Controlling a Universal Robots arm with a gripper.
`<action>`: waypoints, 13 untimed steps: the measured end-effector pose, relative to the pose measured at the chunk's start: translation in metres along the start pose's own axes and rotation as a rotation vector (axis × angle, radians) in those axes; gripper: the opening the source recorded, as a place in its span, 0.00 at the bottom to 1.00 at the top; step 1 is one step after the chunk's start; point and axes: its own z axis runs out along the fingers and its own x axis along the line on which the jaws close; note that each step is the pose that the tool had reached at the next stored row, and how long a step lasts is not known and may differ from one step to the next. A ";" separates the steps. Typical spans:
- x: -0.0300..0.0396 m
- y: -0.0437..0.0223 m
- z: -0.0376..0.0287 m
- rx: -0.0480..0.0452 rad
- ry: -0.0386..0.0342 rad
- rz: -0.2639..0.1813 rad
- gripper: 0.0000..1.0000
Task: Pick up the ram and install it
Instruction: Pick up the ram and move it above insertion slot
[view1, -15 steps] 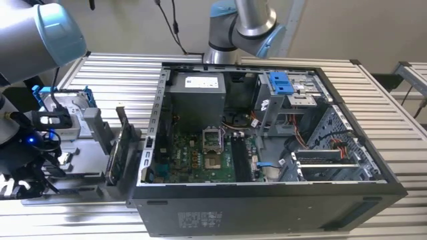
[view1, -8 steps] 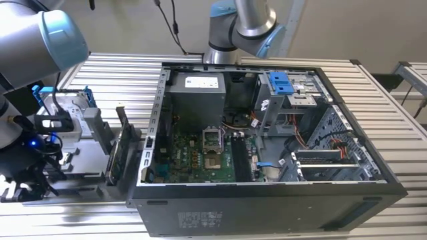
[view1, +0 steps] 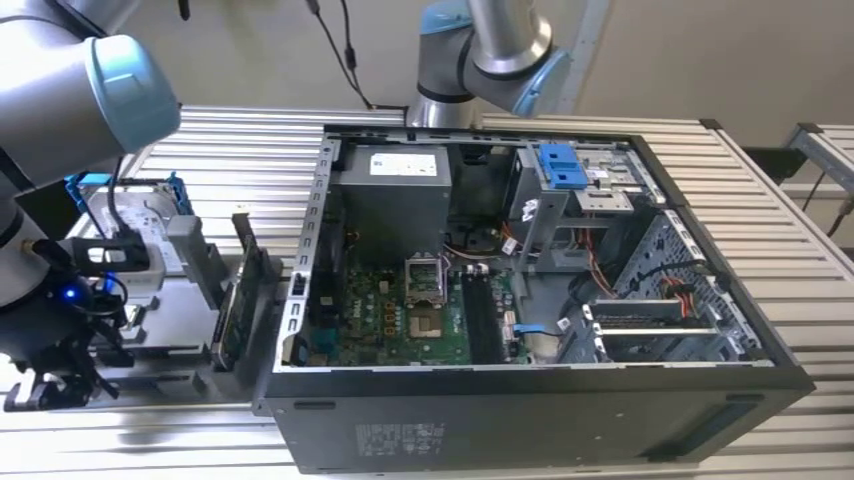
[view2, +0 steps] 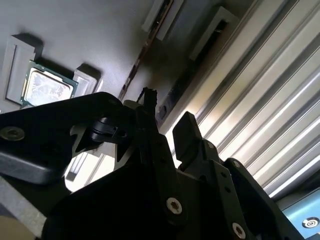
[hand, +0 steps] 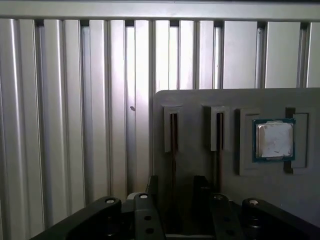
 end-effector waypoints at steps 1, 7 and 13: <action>0.0001 0.0005 0.0011 0.0001 -0.0001 0.000 0.42; 0.0001 0.0012 0.0027 -0.0001 0.0000 -0.001 0.42; 0.0002 0.0014 0.0048 0.0007 -0.0003 -0.001 0.42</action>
